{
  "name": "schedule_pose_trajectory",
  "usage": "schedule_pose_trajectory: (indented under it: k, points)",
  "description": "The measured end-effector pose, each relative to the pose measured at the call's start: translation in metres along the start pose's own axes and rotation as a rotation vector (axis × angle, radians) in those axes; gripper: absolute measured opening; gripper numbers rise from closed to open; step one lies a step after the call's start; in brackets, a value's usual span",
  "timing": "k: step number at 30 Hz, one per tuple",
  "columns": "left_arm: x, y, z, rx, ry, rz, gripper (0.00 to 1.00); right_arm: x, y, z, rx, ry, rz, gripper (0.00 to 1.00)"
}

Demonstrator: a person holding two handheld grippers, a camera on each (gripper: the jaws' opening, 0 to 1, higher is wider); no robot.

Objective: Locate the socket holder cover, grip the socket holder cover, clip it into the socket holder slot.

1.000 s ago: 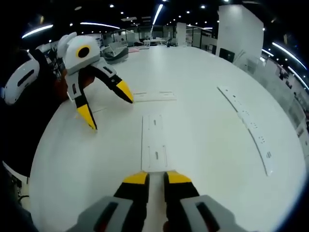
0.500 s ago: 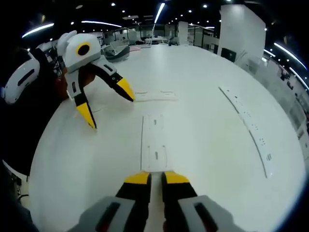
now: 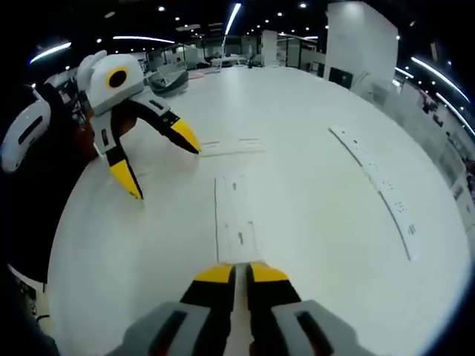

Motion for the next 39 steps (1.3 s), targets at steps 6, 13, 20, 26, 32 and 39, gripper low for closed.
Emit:
schedule_pose_trajectory:
  k: [6, 13, 20, 26, 32, 39]
  points:
    - [-0.002, -0.001, -0.004, -0.002, 0.010, -0.005, 0.51, -0.004, 0.005, 0.006, 0.082, 0.032, 0.025, 0.18]
    - [-0.011, -0.003, -0.008, -0.031, -0.006, -0.026, 0.51, -0.014, 0.001, 0.031, 0.095, 0.083, 0.056, 0.27]
    - [-0.028, -0.002, -0.010, -0.056, -0.063, -0.023, 0.51, -0.021, -0.008, 0.053, 0.060, 0.112, 0.067, 0.29]
    - [-0.040, 0.010, -0.018, -0.115, -0.116, -0.014, 0.52, -0.019, -0.013, 0.078, 0.077, 0.122, -0.009, 0.28]
    - [-0.053, 0.018, -0.020, -0.176, -0.174, -0.007, 0.52, -0.021, -0.020, 0.095, 0.084, 0.131, -0.056, 0.29]
    - [-0.070, 0.029, -0.016, -0.220, -0.293, 0.017, 0.53, -0.016, -0.038, 0.105, 0.036, 0.107, -0.045, 0.30]
Point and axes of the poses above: the point that each gripper's makers call its tool centre point, and the gripper's own axes: x roughly forward along the fingers, z roughly to its left, y roughly out of its underside, the point moved 3 cm from there along -x, roughly backward along the fingers, and after that the axes turned 2 degrees about x, right-handed, at the moved point
